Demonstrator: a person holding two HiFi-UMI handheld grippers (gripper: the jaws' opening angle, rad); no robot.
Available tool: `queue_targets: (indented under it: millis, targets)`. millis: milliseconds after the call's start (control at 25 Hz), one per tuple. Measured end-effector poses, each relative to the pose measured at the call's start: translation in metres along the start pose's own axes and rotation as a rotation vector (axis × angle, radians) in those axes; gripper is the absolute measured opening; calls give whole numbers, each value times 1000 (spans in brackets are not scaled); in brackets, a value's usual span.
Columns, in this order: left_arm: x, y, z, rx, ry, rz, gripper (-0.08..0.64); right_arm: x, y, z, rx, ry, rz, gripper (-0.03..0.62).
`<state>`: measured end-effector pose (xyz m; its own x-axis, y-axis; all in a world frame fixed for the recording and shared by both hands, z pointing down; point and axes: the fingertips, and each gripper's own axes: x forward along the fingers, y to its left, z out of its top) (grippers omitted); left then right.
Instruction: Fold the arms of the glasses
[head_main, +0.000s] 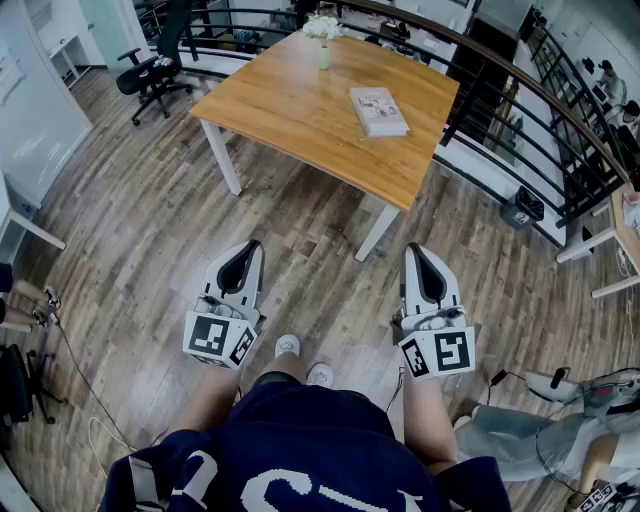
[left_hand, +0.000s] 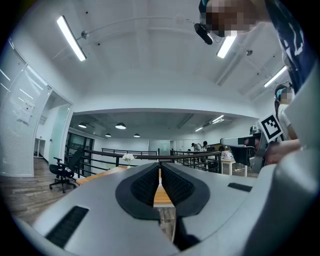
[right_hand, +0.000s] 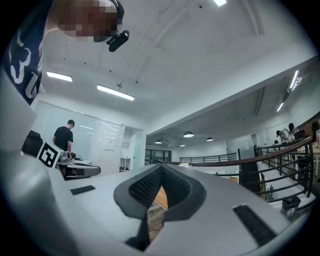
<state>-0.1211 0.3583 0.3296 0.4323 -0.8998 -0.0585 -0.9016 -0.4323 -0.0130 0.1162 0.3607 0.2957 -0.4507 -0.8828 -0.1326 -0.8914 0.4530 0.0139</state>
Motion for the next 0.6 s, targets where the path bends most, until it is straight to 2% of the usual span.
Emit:
queue_targets:
  millis: [320,600]
  targets:
    - [-2,-21,7,9,-19,-9,26,-18,-2,5,-6,-18,-3,25]
    - [-4,-22,8,10,-10,-2,26,-19,-7,7,38,-28,-5,26]
